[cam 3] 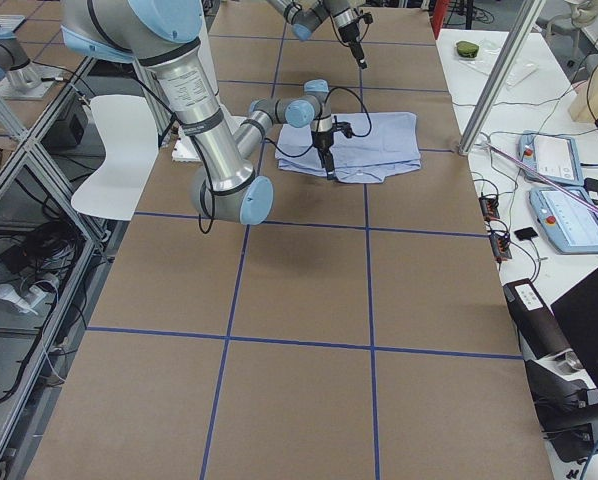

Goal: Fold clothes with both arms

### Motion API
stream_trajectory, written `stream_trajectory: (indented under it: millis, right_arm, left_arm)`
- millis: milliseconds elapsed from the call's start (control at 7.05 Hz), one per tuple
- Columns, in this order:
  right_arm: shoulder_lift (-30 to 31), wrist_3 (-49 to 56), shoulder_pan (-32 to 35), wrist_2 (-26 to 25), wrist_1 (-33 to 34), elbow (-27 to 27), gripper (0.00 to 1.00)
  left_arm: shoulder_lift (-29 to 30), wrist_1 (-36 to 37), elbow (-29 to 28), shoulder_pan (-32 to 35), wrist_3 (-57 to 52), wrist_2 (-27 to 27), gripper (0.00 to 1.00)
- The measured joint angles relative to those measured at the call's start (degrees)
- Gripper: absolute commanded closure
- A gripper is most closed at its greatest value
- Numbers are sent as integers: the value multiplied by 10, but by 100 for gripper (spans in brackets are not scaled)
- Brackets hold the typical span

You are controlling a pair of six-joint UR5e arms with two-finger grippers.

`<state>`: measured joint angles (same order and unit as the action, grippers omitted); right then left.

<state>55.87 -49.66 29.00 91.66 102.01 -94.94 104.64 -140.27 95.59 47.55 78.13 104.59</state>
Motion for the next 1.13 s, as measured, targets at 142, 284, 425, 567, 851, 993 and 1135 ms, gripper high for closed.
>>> stream_trajectory:
  millis: [142, 284, 425, 567, 851, 993, 1135]
  right_arm:
    - [26, 23, 13, 1, -1, -26, 0]
    - [44, 33, 22, 3, -1, -43, 0]
    - [47, 34, 28, 9, -1, -53, 0]
    - [44, 16, 31, 18, -1, -60, 0]
    - [42, -126, 18, 24, -28, -82, 0]
    - [46, -245, -2, 24, -67, -89, 0]
    - [51, -367, -24, 22, -105, -96, 0]
  left_arm:
    - [0, 0, 0, 0, 0, 0, 14]
    - [0, 0, 1, 0, 0, 0, 14]
    - [0, 0, 3, 1, 0, 0, 14]
    - [0, 0, 6, 2, 0, 0, 14]
    - [-3, 1, 16, 2, 1, 0, 14]
    - [-7, 3, 20, 2, 1, 0, 14]
    - [-9, 3, 22, 2, 1, -1, 14]
